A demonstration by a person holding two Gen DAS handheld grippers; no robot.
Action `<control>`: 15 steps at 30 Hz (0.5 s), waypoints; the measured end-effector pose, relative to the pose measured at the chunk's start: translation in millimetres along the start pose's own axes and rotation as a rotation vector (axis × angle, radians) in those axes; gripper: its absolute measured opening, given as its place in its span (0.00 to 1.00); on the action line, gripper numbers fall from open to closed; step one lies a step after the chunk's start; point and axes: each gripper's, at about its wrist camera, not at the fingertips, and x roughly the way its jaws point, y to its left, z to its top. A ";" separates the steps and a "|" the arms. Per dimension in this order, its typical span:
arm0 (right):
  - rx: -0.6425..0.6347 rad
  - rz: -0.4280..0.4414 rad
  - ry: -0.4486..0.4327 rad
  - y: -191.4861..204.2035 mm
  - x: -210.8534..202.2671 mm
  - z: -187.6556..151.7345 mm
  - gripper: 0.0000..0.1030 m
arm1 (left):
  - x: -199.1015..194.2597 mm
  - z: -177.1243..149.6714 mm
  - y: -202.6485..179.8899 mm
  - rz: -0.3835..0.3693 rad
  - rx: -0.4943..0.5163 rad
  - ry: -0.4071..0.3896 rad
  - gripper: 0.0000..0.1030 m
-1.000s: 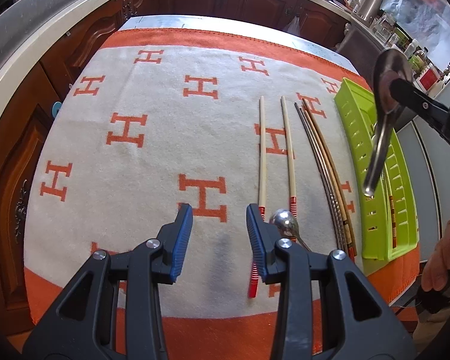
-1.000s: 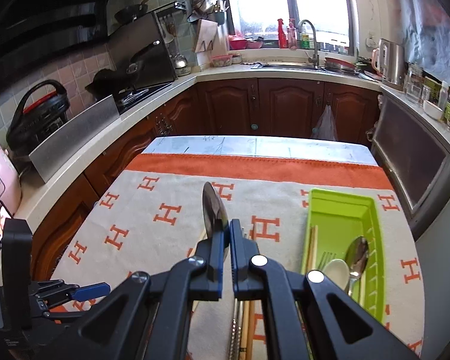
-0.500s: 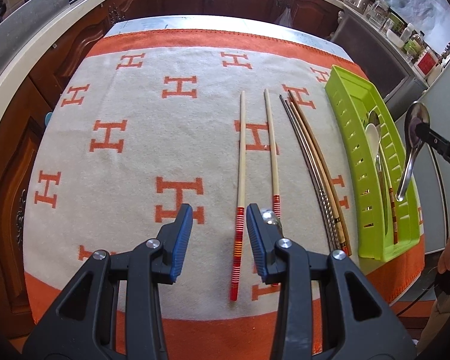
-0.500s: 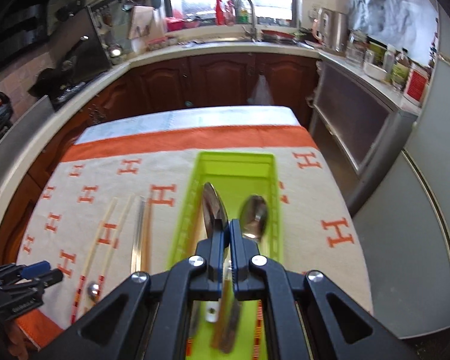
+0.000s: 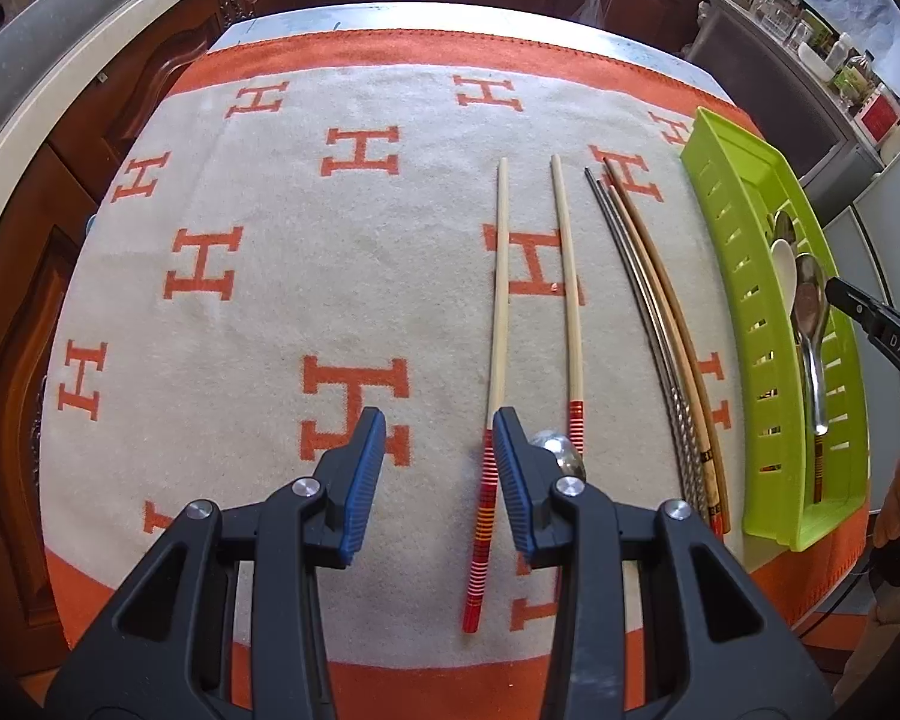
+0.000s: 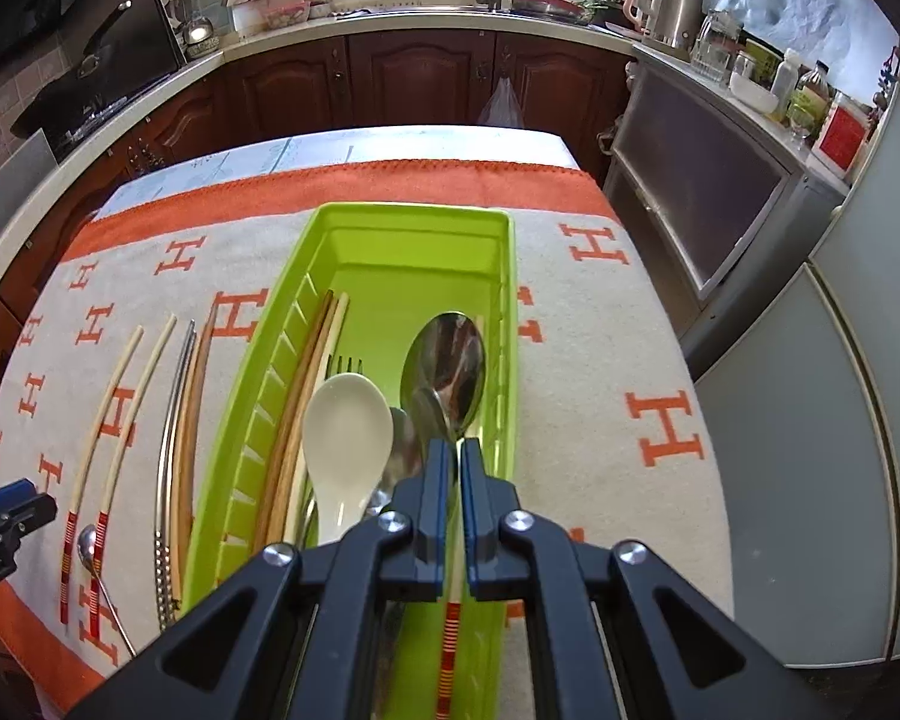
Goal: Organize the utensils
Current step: 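Carry the steel spoon into the green tray and open the right tool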
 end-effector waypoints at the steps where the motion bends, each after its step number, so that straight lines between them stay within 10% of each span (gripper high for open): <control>1: 0.010 0.012 -0.002 -0.5 -0.5 0.3 0.05 | 0.1 0.0 0.0 0.001 0.000 0.000 0.33; 15: 0.028 0.195 -0.073 28.3 -48.6 -3.4 0.05 | -4.9 -2.8 1.8 -0.006 0.002 -0.009 0.33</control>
